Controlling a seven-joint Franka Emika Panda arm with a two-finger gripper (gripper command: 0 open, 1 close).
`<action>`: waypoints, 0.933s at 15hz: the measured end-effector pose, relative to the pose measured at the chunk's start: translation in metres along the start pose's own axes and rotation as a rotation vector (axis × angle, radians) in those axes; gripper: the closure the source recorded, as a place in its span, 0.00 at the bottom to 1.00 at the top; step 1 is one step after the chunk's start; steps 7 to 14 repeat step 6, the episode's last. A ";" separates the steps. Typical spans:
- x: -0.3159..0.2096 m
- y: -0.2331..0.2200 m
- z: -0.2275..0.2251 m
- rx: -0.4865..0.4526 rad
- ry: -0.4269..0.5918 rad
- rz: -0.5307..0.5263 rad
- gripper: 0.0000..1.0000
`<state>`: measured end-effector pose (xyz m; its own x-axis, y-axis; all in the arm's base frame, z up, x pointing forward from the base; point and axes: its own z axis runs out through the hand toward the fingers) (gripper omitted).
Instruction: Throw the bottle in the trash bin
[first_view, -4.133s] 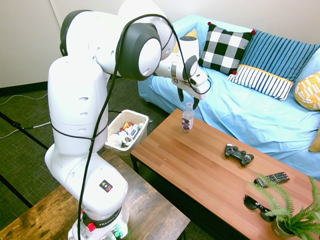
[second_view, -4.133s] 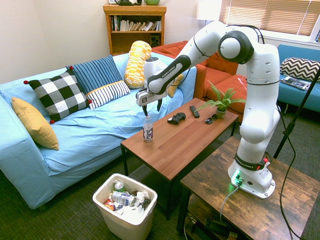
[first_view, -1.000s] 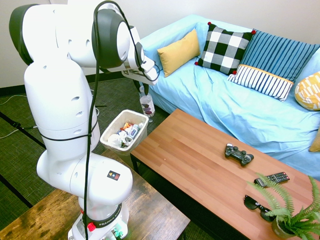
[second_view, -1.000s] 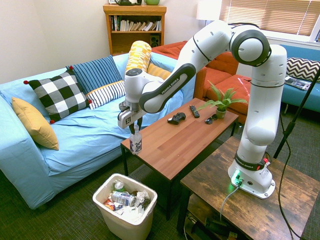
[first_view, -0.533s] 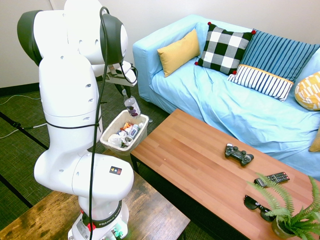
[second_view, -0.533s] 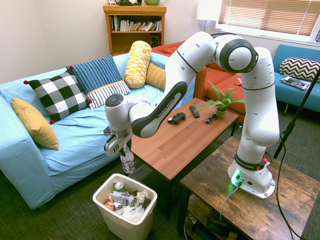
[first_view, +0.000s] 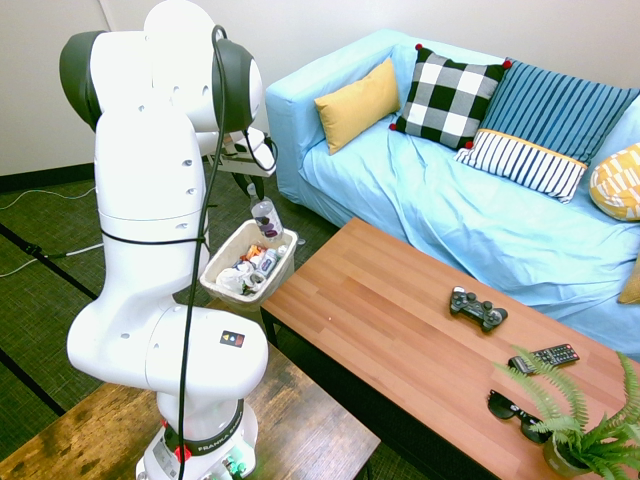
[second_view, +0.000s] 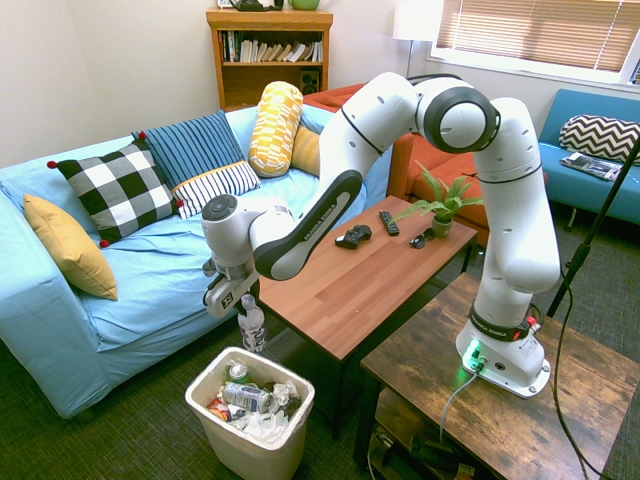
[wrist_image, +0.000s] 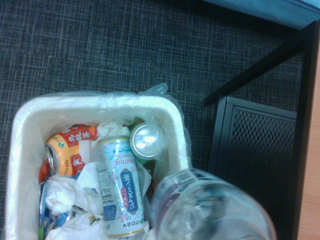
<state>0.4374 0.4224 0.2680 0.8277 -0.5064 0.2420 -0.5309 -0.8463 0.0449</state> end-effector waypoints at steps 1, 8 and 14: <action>0.004 0.000 0.000 0.001 0.001 0.002 0.00; 0.024 -0.001 -0.004 0.011 -0.007 0.016 0.00; 0.024 -0.001 -0.004 0.011 -0.007 0.016 0.00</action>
